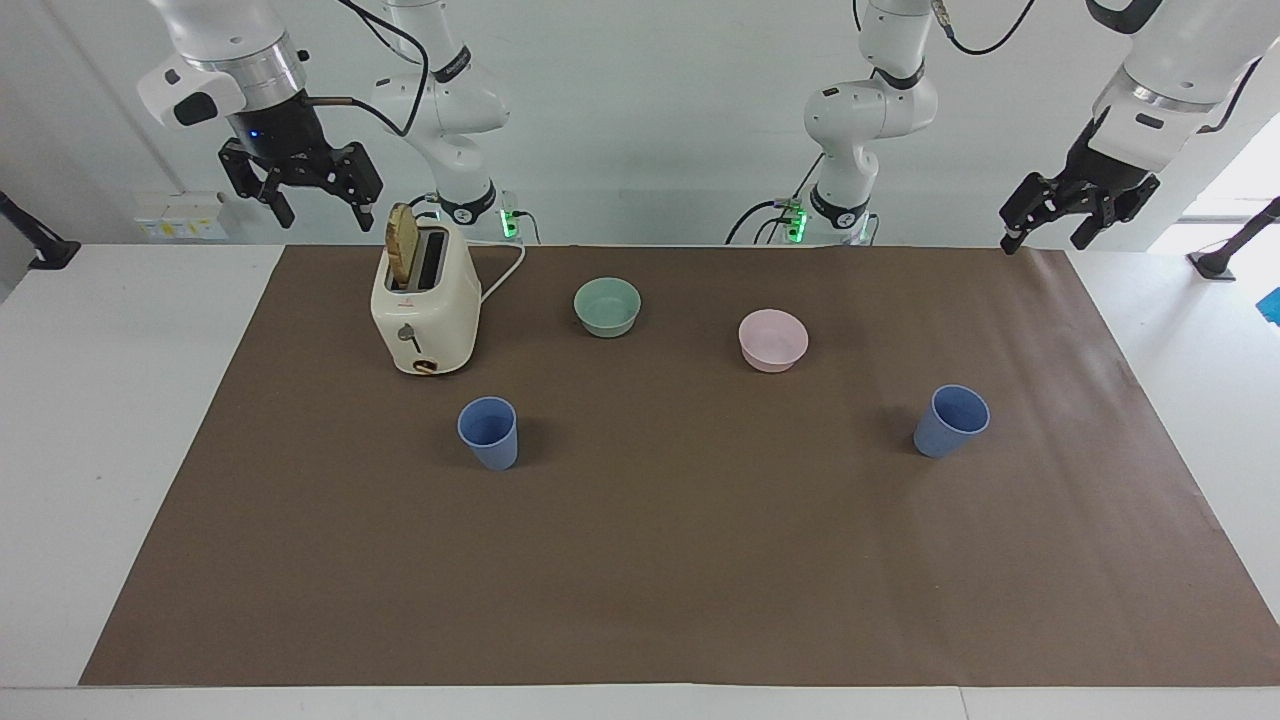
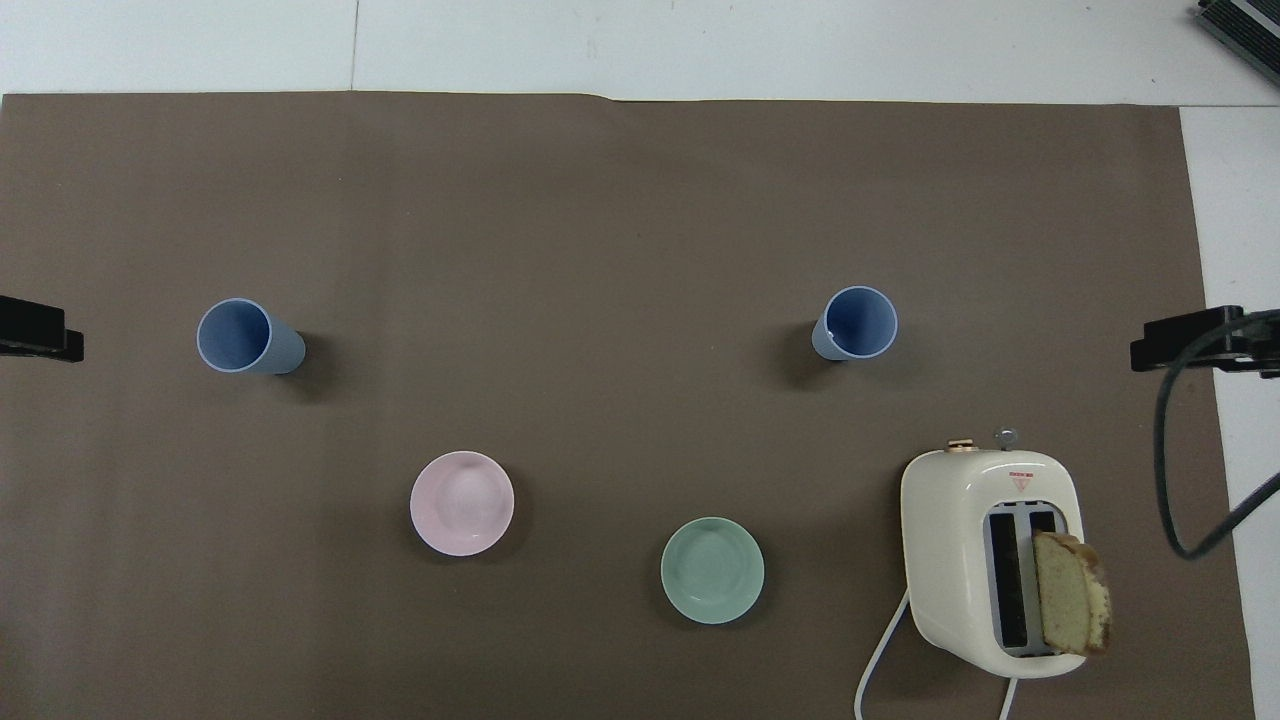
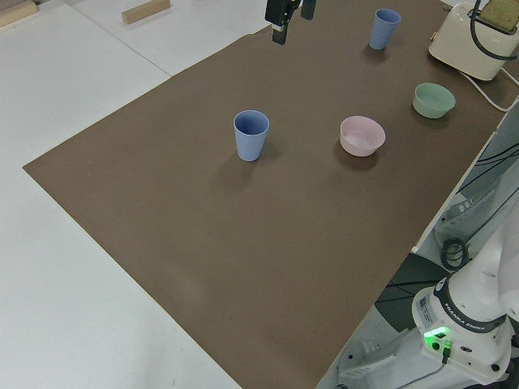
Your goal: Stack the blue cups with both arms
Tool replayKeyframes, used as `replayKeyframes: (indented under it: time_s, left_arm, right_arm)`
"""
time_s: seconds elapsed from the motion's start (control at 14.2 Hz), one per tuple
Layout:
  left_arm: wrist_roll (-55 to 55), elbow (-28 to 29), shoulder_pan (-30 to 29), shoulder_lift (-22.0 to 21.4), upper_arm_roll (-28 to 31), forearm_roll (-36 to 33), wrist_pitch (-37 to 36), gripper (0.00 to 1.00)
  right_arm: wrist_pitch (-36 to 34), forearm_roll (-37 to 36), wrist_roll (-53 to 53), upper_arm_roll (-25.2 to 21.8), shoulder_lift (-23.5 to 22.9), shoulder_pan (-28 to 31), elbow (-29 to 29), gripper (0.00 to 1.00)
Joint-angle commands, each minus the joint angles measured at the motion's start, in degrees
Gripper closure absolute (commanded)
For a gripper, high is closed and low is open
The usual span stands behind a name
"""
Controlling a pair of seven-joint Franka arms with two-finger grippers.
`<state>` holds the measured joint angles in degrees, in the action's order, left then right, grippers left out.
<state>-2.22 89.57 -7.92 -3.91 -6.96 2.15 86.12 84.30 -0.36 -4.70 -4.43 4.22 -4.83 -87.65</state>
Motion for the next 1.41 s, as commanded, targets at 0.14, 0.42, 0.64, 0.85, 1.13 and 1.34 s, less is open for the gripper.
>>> replayKeyframes:
  time_s: [0.14, 0.42, 0.64, 0.85, 1.13, 1.34]
  left_arm:
    - [-0.68, -0.01, 0.19, -0.22, 0.28, -0.66, -0.69, 0.0]
    - [-0.24, 0.17, -0.08, -0.4, 0.45, -0.66, -0.51, 0.0]
    - [-0.06, 1.39, -0.43, -0.4, 0.72, -0.66, 0.45, 0.0]
    - [-0.06, 7.26, -0.51, 0.13, 0.72, -0.57, 6.85, 0.0]
    - [-0.06, 14.56, -0.52, 1.27, 0.72, -0.57, 16.78, 0.0]
    - [-0.06, 18.35, -0.6, 2.85, 0.72, -0.57, 22.94, 0.0]
  right_arm:
    - [-0.28, 0.18, 1.01, 0.22, 0.61, 0.7, -0.86, 0.0]
    - [0.25, 0.18, 0.83, 0.22, 1.74, 0.7, -2.69, 0.0]
    - [0.34, 0.19, 1.1, 0.13, 2.28, 0.7, -3.41, 0.0]
    - [0.43, 0.18, 1.18, 0.13, 2.28, 0.7, -3.41, 0.0]
    - [0.51, 0.18, 1.36, 0.13, 2.19, 0.7, -3.41, 0.0]
    - [0.52, 0.18, 1.36, 0.13, 2.28, 0.7, -3.41, 0.0]
